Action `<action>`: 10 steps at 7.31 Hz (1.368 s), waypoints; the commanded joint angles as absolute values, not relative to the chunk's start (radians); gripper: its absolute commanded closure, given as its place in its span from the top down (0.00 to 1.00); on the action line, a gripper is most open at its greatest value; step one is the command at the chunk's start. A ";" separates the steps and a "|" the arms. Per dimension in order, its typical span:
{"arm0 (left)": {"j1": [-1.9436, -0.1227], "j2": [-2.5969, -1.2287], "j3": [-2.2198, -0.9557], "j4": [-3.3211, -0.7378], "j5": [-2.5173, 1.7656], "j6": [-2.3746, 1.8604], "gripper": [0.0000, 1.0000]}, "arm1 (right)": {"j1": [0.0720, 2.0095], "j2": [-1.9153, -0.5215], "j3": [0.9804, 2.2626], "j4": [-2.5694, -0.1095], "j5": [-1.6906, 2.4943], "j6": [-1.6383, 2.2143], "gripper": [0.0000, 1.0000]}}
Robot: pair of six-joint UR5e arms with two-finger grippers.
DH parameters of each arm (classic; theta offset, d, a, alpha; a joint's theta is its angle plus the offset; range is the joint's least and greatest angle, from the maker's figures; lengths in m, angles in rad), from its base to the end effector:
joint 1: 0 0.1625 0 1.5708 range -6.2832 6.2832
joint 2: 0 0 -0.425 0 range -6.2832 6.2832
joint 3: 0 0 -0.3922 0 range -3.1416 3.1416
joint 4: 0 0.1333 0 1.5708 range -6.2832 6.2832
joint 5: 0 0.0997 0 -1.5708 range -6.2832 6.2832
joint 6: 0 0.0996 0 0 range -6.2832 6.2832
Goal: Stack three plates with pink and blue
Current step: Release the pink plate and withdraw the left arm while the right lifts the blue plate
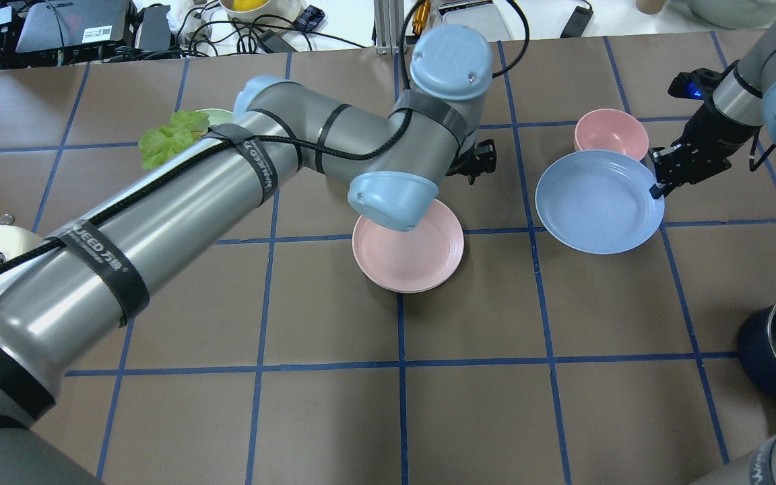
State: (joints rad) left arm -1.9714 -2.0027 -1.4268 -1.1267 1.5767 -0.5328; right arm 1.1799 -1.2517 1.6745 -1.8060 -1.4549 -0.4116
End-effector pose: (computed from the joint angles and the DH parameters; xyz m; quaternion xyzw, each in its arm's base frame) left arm -0.3827 -0.5633 0.3542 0.0661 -0.9948 0.0710 0.0325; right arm -0.0835 -0.5826 0.2893 -0.0049 0.9939 0.0636 0.0896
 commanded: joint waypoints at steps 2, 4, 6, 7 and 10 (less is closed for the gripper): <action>-1.753 -1.855 -1.411 -1.447 1.534 -0.245 1.00 | 1.244 -1.270 1.664 -1.773 -1.428 -0.285 0.00; -1.663 -1.740 -1.422 -1.583 1.508 -0.120 1.00 | 1.345 -1.293 1.666 -1.772 -1.428 -0.134 0.00; -1.663 -1.640 -1.451 -1.592 1.511 -0.110 1.00 | 1.438 -1.295 1.667 -1.775 -1.425 0.013 0.00; -1.652 -1.611 -1.478 -1.579 1.509 -0.080 1.00 | 1.492 -1.293 1.667 -1.782 -1.425 0.076 0.00; -1.649 -1.600 -1.488 -1.582 1.531 -0.080 1.00 | 1.566 -1.289 1.671 -1.789 -1.424 0.170 0.00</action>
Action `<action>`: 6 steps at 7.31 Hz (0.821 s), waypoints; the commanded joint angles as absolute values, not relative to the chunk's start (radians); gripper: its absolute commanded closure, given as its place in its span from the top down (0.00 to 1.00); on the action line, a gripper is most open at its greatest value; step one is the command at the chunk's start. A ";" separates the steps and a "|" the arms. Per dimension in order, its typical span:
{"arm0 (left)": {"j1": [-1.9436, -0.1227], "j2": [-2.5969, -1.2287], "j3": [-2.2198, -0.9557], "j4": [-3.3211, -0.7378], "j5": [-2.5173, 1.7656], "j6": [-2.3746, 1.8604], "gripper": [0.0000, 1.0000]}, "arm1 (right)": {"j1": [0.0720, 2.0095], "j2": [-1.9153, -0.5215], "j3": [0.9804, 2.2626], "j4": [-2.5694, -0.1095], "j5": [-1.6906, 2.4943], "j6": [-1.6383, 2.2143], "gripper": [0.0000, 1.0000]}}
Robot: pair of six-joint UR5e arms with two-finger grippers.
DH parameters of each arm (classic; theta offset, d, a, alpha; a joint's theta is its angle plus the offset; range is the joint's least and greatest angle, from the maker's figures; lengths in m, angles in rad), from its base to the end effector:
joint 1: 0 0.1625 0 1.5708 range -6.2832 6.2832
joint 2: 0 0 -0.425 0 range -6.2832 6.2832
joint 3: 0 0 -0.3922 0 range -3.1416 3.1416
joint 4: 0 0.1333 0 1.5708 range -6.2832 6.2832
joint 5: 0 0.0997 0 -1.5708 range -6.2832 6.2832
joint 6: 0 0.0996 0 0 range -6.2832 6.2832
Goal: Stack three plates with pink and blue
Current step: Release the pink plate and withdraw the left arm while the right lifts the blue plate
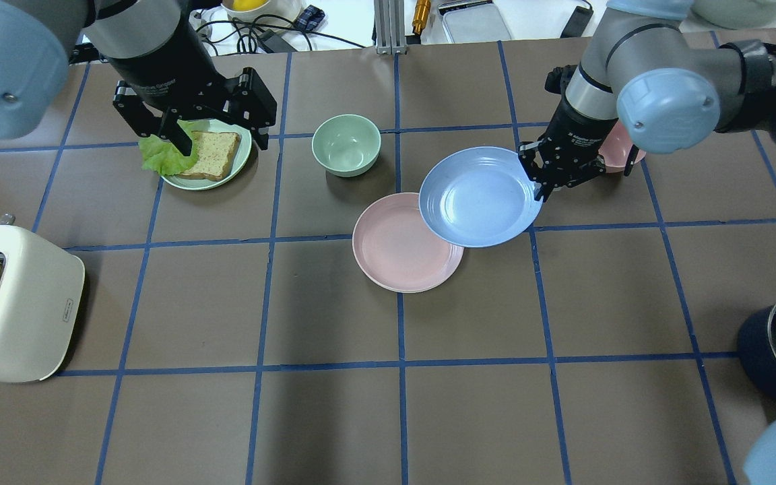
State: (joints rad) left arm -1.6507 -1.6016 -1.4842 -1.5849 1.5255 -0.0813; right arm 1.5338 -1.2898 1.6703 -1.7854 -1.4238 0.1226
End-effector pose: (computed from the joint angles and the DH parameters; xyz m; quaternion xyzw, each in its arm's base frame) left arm -0.1780 -0.4958 0.5139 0.0002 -0.9995 0.0189 0.0242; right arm 0.1269 -0.5692 0.3115 0.0853 0.9902 0.0857 0.0696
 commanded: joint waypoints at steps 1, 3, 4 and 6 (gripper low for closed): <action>-1.649 -1.600 -1.488 -1.583 1.531 -0.083 1.00 | 1.595 -1.286 1.671 -1.796 -1.424 0.216 0.00; -1.647 -1.598 -1.505 -1.577 1.529 -0.080 1.00 | 1.623 -1.276 1.674 -1.809 -1.424 0.261 0.00; -1.644 -1.594 -1.509 -1.577 1.531 -0.080 1.00 | 1.643 -1.269 1.678 -1.812 -1.422 0.284 0.00; -1.641 -1.592 -1.511 -1.574 1.529 -0.083 1.00 | 1.680 -1.256 1.681 -1.839 -1.424 0.330 0.00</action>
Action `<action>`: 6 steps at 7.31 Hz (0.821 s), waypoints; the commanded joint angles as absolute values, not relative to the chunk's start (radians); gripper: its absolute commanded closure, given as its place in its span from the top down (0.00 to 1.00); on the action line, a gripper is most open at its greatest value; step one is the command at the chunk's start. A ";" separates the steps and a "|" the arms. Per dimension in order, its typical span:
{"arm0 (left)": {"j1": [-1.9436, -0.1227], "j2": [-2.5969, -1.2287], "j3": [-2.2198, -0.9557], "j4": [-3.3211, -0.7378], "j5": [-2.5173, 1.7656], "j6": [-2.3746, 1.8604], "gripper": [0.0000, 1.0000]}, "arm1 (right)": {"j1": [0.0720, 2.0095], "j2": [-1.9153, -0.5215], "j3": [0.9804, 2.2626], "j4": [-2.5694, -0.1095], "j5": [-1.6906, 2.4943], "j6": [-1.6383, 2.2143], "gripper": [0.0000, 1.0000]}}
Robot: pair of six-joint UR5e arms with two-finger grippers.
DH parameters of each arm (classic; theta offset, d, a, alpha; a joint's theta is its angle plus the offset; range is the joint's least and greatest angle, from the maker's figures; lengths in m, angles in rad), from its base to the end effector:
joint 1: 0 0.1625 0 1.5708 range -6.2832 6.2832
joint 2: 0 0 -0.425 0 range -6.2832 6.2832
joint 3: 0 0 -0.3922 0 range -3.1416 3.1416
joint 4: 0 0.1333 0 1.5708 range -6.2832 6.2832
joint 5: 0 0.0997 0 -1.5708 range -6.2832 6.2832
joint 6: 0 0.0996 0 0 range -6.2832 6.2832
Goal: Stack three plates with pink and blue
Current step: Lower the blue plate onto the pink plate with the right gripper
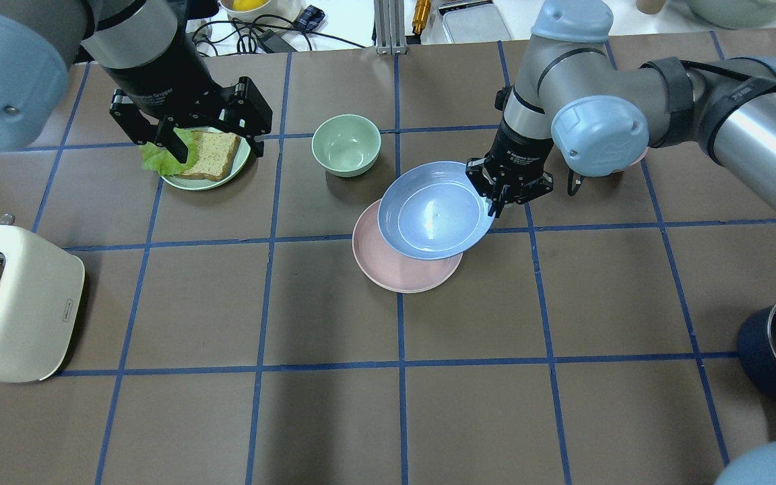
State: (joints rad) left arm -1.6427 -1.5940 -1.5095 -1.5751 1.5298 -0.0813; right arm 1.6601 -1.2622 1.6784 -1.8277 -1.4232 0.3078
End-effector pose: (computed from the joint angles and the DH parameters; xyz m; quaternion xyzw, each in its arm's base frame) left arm -0.1733 -0.4936 0.5062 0.0044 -0.9996 0.0153 0.0217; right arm 0.1982 -0.5551 0.2958 0.1142 0.9876 0.0923 0.0564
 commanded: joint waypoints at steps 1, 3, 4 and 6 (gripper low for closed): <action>-1.641 -1.592 -1.511 -1.574 1.529 -0.083 1.00 | 1.680 -1.258 1.724 -1.879 -1.424 0.330 0.00; -1.641 -1.592 -1.511 -1.574 1.529 -0.084 1.00 | 1.678 -1.273 1.842 -2.052 -1.424 0.339 0.00; -1.641 -1.592 -1.511 -1.574 1.529 -0.084 1.00 | 1.678 -1.273 1.845 -2.057 -1.383 0.348 0.00; -1.641 -1.591 -1.511 -1.575 1.529 -0.086 1.00 | 1.689 -1.272 1.847 -2.062 -1.370 0.376 0.00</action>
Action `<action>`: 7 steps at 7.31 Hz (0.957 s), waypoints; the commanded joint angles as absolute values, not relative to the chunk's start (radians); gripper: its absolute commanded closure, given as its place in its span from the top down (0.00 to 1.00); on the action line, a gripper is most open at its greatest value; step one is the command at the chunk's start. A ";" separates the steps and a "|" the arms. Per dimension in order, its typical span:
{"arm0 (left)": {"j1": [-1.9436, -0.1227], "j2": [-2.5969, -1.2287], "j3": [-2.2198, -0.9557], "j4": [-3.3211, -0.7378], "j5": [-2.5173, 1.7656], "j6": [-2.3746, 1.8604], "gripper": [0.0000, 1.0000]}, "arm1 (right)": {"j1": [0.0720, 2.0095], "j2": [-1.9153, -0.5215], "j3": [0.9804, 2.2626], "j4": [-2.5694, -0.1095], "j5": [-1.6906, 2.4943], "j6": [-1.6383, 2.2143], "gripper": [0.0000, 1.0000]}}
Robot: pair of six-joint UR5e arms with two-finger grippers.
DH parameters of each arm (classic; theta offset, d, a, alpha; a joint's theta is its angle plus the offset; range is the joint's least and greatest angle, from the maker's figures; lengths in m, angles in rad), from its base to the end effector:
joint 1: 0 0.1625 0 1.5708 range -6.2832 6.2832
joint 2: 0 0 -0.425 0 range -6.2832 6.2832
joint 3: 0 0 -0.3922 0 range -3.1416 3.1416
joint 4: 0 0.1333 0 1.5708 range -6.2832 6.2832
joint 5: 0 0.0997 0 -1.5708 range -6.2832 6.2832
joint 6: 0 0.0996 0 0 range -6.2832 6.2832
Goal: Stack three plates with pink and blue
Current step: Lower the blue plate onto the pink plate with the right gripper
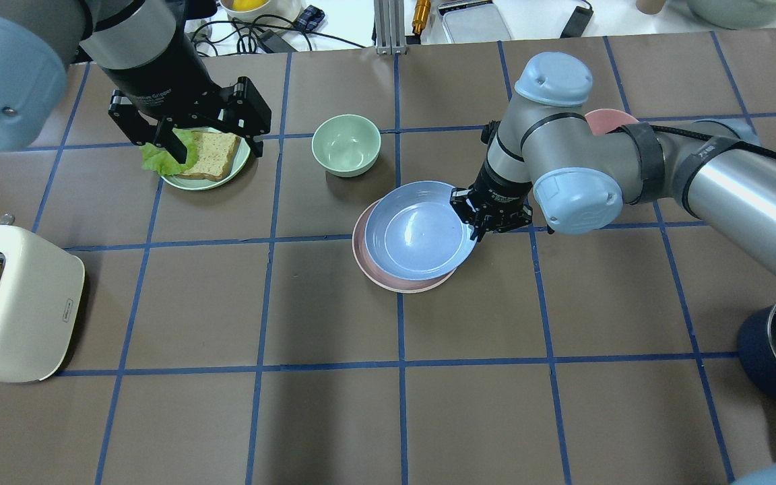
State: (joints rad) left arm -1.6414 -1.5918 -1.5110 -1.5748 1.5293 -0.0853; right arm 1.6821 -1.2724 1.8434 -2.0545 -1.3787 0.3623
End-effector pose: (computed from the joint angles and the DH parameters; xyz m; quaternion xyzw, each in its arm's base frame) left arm -0.1726 -0.4930 0.5066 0.0070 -0.9996 0.0157 0.0220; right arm 0.2120 -0.5254 0.2507 0.1286 0.9861 0.0647 0.0829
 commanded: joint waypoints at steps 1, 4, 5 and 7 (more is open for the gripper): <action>-1.641 -1.591 -1.511 -1.575 1.529 -0.086 1.00 | 1.690 -1.272 1.847 -2.062 -1.370 0.376 0.00; -1.641 -1.591 -1.511 -1.574 1.529 -0.086 1.00 | 1.704 -1.262 1.848 -2.062 -1.368 0.376 0.00; -1.641 -1.591 -1.511 -1.574 1.529 -0.086 1.00 | 1.704 -1.261 1.847 -2.062 -1.367 0.374 0.00; -1.641 -1.591 -1.511 -1.574 1.529 -0.086 1.00 | 1.704 -1.259 1.847 -2.062 -1.345 0.376 0.00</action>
